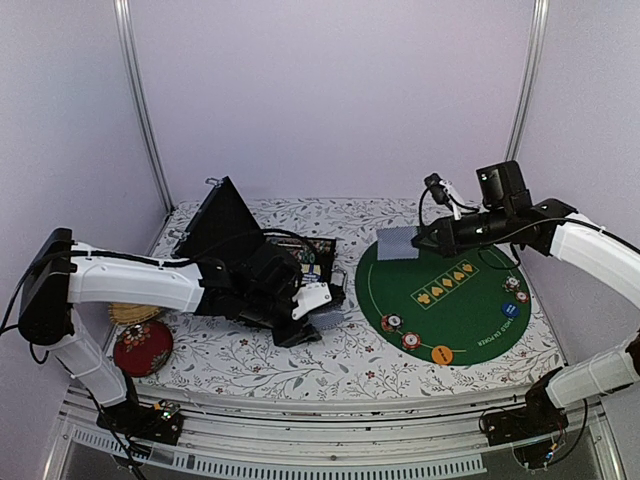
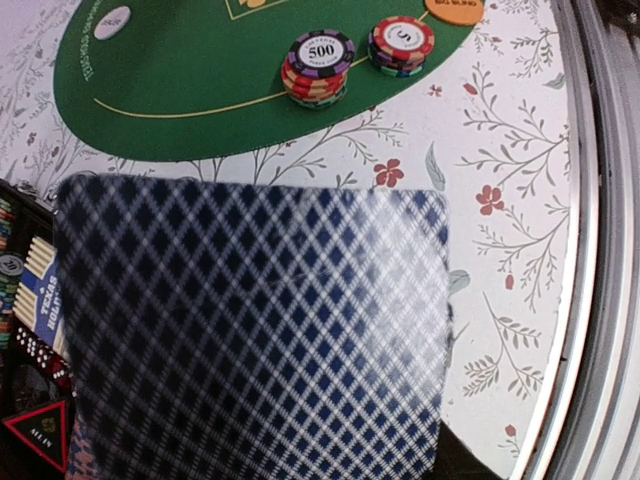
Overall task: Distribute texas hold em gaming equipment
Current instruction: Distribute the poker card in the big blind area.
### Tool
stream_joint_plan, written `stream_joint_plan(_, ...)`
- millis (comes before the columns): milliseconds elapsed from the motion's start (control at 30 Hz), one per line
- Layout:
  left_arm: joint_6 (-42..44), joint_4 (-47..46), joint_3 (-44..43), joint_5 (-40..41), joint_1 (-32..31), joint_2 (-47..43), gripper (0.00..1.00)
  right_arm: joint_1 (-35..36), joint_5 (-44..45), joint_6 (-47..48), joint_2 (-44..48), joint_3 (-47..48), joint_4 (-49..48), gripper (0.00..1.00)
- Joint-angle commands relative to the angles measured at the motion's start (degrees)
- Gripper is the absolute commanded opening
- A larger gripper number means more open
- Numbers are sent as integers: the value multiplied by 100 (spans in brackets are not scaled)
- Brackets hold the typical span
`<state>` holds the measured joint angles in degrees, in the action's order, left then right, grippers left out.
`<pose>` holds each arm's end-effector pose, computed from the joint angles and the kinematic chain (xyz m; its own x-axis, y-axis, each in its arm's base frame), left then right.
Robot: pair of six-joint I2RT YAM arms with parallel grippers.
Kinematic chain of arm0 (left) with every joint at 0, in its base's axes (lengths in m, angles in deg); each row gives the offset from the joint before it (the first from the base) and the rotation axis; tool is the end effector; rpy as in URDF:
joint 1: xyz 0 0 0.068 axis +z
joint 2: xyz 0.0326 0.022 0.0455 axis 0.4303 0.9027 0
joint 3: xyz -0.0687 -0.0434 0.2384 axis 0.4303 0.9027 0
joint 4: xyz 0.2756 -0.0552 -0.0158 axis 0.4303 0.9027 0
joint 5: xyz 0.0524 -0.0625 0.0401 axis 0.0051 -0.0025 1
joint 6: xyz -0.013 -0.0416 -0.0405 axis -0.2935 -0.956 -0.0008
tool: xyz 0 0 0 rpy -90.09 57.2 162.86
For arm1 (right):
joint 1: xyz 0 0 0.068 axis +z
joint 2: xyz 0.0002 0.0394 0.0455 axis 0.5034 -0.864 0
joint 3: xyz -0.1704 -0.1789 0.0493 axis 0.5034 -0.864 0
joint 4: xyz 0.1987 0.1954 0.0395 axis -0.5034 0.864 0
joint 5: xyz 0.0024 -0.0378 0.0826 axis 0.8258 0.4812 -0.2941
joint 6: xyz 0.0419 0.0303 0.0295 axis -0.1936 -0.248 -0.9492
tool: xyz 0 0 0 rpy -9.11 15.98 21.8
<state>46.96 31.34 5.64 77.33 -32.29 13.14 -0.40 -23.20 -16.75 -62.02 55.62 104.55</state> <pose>0.1891 -0.3060 0.1623 -0.1807 0.7545 -0.6309 0.9440 0.3131 0.1040 0.2607 0.1746 0.2864 -0.6441 -0.2199 -0.7327 -0.6832 0.5963 0.4215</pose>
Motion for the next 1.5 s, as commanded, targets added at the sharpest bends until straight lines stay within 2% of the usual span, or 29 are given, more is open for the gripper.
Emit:
stream_joint_plan(0, -70, -90, 115, -52, 103, -126, 51, -404, 1077, 696, 67, 297, 590, 2)
stream_joint_plan(233, -44, -186, 229, -101, 140, -222, 52, -424, 2638, 2148, -127, 259, -59, 2)
stream_joint_plan(367, -65, -210, 271, -132, 149, -239, 52, -422, 2607, 2590, -200, 398, -175, 2)
stream_joint_plan(567, -39, -258, 255, -166, 157, -240, 52, -420, 2201, 2316, -37, 285, -48, 2)
stream_joint_plan(1033, 43, -187, 128, -249, 189, -265, 52, -692, 2001, 1809, 187, 140, 224, 2)
stream_joint_plan(1333, 47, -206, 126, -262, 197, -257, 52, -1653, 1415, 1080, 322, -31, 367, 2)
stream_joint_plan(1467, 60, -230, 157, -263, 207, -257, 52, -1822, 1234, 997, 343, -83, 548, 2)
